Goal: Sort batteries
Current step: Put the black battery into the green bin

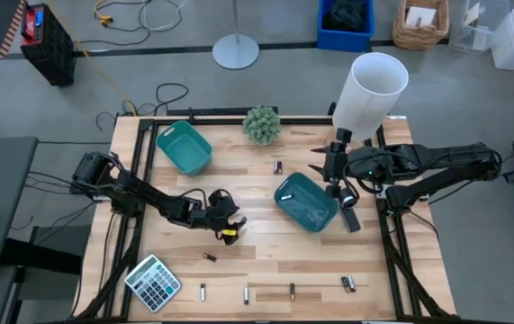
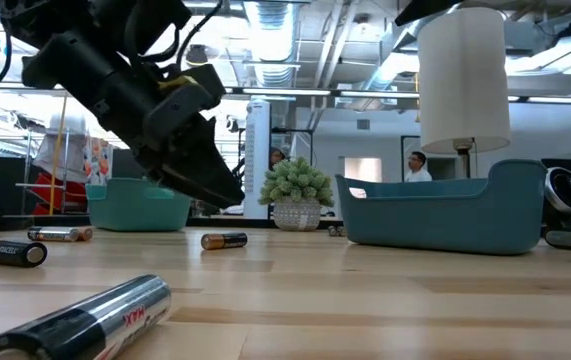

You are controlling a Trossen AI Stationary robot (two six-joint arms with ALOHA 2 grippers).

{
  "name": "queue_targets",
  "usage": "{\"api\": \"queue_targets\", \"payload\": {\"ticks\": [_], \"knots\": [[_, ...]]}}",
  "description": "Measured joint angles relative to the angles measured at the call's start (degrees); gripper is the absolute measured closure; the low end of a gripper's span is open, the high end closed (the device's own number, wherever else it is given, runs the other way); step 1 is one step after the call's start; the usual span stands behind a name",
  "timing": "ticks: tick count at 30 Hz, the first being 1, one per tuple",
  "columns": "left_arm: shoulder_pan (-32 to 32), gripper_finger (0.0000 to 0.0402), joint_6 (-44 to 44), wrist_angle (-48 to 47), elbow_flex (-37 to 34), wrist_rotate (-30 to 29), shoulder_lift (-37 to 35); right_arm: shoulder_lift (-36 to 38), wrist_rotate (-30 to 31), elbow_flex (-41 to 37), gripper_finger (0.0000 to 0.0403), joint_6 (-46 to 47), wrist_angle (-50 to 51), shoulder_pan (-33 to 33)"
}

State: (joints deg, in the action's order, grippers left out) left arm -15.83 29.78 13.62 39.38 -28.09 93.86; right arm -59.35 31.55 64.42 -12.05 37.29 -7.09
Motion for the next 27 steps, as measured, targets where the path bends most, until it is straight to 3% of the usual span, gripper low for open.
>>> {"api": "queue_targets", "payload": {"ticks": [16, 27], "knots": [[-6.9, 0.0136, 0.3, 1.2, 1.8, -12.5, 0.0, 0.0, 0.0, 0.0, 0.0198, 0.2, -0.1, 0.0], [-7.7, 0.0146, -0.1, -1.5, 5.8, -14.1, 5.4, 0.0, 0.0, 0.0, 0.0198, 0.9, -0.2, 0.0]]}}
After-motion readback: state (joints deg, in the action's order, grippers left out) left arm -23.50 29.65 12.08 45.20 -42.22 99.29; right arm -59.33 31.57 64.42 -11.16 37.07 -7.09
